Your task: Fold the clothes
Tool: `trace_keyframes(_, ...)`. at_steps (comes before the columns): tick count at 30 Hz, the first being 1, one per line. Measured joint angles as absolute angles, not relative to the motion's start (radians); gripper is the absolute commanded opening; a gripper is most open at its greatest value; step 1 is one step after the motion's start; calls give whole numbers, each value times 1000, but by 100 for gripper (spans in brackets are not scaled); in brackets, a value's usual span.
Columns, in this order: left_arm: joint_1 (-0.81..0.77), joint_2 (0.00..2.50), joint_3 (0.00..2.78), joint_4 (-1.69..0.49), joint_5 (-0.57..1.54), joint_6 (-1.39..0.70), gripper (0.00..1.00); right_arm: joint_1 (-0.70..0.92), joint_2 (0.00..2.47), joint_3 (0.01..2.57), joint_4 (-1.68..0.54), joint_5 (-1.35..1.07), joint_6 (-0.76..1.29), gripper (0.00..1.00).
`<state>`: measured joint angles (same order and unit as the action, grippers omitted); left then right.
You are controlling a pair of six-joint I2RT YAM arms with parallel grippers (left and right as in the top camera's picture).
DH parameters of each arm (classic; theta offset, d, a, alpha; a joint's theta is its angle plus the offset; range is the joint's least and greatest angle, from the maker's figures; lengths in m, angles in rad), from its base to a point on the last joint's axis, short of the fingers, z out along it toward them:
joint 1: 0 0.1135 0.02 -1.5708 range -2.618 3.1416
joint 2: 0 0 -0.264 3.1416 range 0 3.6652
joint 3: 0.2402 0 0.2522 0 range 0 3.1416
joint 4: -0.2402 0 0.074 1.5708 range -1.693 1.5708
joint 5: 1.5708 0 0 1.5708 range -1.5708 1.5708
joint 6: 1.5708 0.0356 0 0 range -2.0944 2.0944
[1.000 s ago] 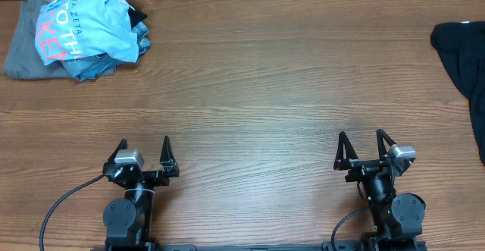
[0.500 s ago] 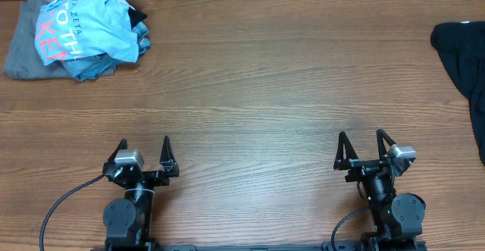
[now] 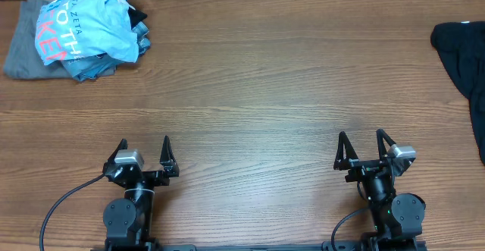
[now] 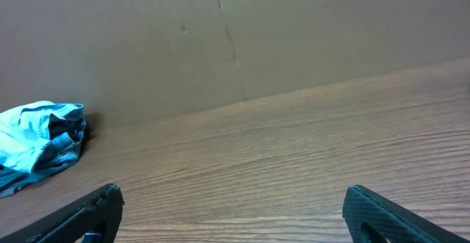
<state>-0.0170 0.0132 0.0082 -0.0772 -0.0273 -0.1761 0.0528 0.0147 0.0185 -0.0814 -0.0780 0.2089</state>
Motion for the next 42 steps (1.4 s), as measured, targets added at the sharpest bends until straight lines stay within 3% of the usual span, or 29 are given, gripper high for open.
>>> trace_keyframes(10, -17, 13, 8, -77, -27, -176, 100, 53, 15, 19, -67, -99, 234, 100)
trace_keyframes(19, -17, 13, 8, -77, -27, -176, 100, 53, 15, 19, -46, -584, 764, 100)
trace_keyframes(25, -17, 13, 8, -78, -27, -176, 100, 53, 15, 19, 60, -695, 888, 100)
trace_keyframes(30, -17, 13, 8, -77, -27, -176, 100, 53, 17, 68, 85, -685, 876, 100)
trace_keyframes(35, -17, 13, 8, -77, -27, -176, 100, 53, 95, 289, 11, -583, 764, 100)
trace_keyframes(42, -17, 13, 8, -77, -27, -176, 100, 53, 465, 729, -277, -250, 521, 100)
